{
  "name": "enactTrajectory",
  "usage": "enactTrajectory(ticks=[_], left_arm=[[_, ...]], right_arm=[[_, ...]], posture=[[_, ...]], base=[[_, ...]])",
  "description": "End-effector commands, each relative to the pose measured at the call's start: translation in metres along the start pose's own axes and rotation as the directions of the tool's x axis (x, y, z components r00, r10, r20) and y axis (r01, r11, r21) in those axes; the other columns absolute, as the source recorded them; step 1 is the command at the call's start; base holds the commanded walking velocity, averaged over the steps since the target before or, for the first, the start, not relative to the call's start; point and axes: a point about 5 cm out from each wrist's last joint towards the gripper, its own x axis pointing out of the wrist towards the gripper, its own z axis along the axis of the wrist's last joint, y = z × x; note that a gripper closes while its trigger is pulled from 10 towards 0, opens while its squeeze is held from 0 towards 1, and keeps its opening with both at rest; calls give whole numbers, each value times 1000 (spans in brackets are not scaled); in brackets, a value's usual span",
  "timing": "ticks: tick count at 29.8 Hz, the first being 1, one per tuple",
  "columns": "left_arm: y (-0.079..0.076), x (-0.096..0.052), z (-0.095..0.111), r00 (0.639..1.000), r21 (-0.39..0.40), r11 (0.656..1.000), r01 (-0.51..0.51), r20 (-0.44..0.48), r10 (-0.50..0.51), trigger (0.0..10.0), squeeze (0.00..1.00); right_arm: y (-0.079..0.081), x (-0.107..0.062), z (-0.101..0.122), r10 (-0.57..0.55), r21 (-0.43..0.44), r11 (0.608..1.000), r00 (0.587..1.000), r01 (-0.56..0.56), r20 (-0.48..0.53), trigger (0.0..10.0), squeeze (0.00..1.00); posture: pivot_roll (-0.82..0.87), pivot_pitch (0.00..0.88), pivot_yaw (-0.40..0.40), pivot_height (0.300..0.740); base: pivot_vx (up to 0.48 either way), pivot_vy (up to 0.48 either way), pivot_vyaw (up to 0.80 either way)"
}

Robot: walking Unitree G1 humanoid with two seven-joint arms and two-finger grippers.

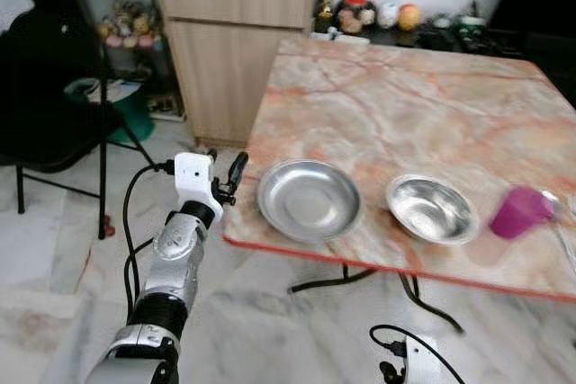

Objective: Setting the table

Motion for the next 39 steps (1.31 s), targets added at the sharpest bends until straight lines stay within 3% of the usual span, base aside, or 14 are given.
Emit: enactTrajectory(ticks=[1,8,26,30,33,38,39], left_arm=[[-16,8,7,999,-22,999,42,31,-41,10000,0],[-16,8,11,997,-16,999,44,56,-43,10000,0],[7,-2,26,999,-43,999,5,45,-3,10000,0],[15,-13,32,999,-66,998,15,-35,-17,10000,0],[23,-31,28,988,-111,992,59,-138,-74,10000,0],[23,-52,26,955,-221,964,150,-220,-199,10000,0],[25,-60,21,934,-238,953,188,-256,-248,10000,0]], right_arm=[[-11,-3,-7,-31,0,1000,999,31,-23,10000,0],[-10,-3,-7,-21,9,1000,1000,21,-23,10000,0],[-11,-4,-11,-22,-6,1000,999,21,-37,10000,0],[-13,-4,-13,-36,0,999,998,36,-43,10000,0],[-13,-5,-14,-38,3,999,998,39,-46,10000,0],[-13,-4,-13,-40,3,999,998,40,-47,10000,0],[-13,-4,-13,-42,4,999,998,42,-46,10000,0]], posture=[[31,0,-44,740],[32,0,-43,740],[36,0,-33,740],[46,0,-27,740],[51,0,-28,740],[67,0,-29,740],[67,0,-29,740]], base=[[480,0,0],[116,0,-196],[0,0,0],[0,0,0],[0,0,0],[0,0,0],[0,0,0]])
